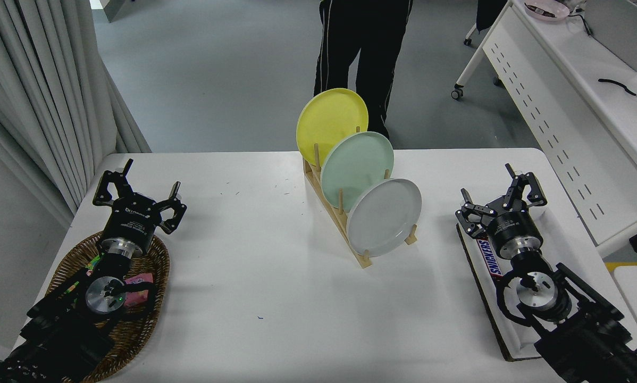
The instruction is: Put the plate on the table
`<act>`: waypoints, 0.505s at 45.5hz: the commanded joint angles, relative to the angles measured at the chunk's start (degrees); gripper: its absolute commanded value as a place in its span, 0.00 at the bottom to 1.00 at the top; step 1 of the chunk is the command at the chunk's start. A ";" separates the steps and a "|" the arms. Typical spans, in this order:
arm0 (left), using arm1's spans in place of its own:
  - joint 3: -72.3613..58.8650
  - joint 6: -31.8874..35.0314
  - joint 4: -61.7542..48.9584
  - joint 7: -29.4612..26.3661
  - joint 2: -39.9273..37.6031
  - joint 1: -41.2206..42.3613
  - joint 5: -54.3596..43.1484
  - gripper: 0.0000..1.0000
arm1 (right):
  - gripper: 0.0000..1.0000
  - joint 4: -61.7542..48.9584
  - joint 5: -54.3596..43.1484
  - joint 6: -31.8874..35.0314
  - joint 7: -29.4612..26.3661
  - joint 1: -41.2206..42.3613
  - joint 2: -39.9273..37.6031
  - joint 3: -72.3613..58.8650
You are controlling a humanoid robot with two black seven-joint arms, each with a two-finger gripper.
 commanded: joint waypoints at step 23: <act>0.00 0.00 0.00 -0.01 0.00 0.00 -0.06 1.00 | 1.00 -0.64 -0.10 -0.02 -0.05 0.02 -0.03 -1.65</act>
